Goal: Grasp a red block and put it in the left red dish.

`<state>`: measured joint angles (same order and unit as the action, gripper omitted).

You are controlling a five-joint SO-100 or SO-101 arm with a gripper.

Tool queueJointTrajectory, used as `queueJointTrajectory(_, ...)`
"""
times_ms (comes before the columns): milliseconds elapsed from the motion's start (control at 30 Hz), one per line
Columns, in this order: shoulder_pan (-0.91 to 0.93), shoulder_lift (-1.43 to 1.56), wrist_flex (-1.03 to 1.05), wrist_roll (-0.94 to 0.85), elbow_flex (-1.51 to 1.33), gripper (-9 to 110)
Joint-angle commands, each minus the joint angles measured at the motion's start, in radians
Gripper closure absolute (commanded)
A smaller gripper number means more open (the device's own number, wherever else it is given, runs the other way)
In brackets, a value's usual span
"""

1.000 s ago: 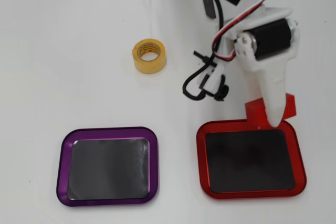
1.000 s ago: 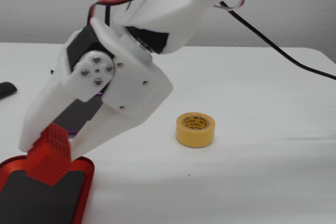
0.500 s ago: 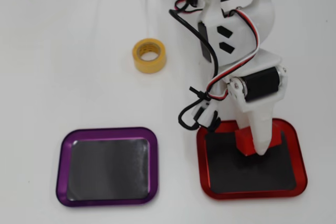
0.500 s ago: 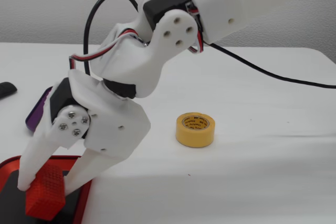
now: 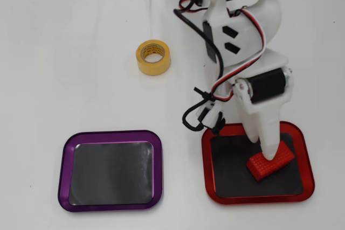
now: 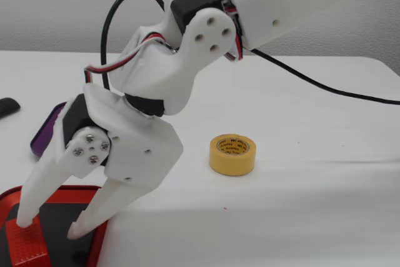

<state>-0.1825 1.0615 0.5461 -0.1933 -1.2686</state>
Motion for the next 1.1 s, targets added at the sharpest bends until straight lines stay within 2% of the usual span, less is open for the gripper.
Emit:
queueJointTrajectory(0,0.0,0.02,0.02,0.005,0.046,85)
queueJointTrajectory(100,0.0,0.038,0.04,0.005,0.048,85)
queueJointTrajectory(233,-0.003,0.144,0.17,0.008,0.086,85)
queueJointTrajectory(500,-0.009,0.423,0.615,0.008,0.252,84)
queueJointTrajectory(700,-0.002,0.63,0.862,0.006,0.241,74)
queueJointTrajectory(867,0.0,0.792,1.005,0.006,0.126,70)
queueJointTrajectory(1067,0.0,1.069,1.02,0.006,-0.152,70)
